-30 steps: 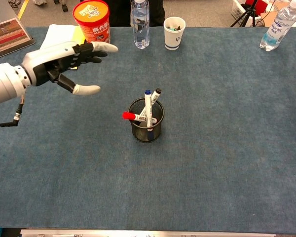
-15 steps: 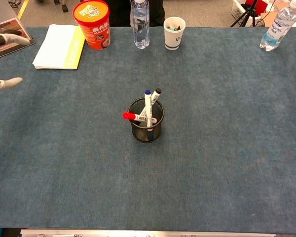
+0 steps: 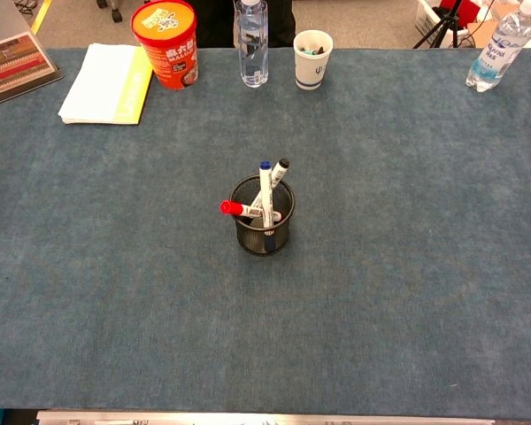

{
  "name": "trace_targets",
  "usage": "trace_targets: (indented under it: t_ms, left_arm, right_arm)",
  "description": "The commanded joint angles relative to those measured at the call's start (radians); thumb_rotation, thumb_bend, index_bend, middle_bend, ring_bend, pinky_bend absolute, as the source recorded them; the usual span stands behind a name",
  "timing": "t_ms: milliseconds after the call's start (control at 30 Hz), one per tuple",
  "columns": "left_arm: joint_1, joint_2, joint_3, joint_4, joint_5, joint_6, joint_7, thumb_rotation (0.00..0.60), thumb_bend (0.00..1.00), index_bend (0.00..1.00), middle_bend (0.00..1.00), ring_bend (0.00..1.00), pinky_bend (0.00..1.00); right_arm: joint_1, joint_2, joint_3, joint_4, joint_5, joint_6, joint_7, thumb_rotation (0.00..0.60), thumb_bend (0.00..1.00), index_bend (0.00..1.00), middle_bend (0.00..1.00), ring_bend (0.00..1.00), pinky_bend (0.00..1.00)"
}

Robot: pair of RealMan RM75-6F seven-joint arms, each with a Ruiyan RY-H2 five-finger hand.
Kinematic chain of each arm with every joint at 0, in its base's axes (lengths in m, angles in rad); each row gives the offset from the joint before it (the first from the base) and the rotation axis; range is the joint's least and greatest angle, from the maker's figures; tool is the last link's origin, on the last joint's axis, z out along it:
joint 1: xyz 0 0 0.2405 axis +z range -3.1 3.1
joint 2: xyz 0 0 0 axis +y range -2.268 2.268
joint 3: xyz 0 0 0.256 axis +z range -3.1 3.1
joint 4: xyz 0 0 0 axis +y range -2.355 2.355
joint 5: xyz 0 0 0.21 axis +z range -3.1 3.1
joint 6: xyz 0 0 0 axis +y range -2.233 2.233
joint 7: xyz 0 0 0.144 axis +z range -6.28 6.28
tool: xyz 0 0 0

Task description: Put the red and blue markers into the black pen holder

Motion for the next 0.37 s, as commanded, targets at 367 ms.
trace_targets:
  t_ms: [367]
  left_arm:
    - [0.107,0.014,-0.003,-0.044,0.059,0.098,-0.015,0.600,0.28,0.18,0.01,0.00,0.04]
  right_arm:
    - [-0.037,-0.001,-0.010,0.002,-0.023,0.024,0.040,0.600,0.39,0.28,0.24,0.05,0.00]
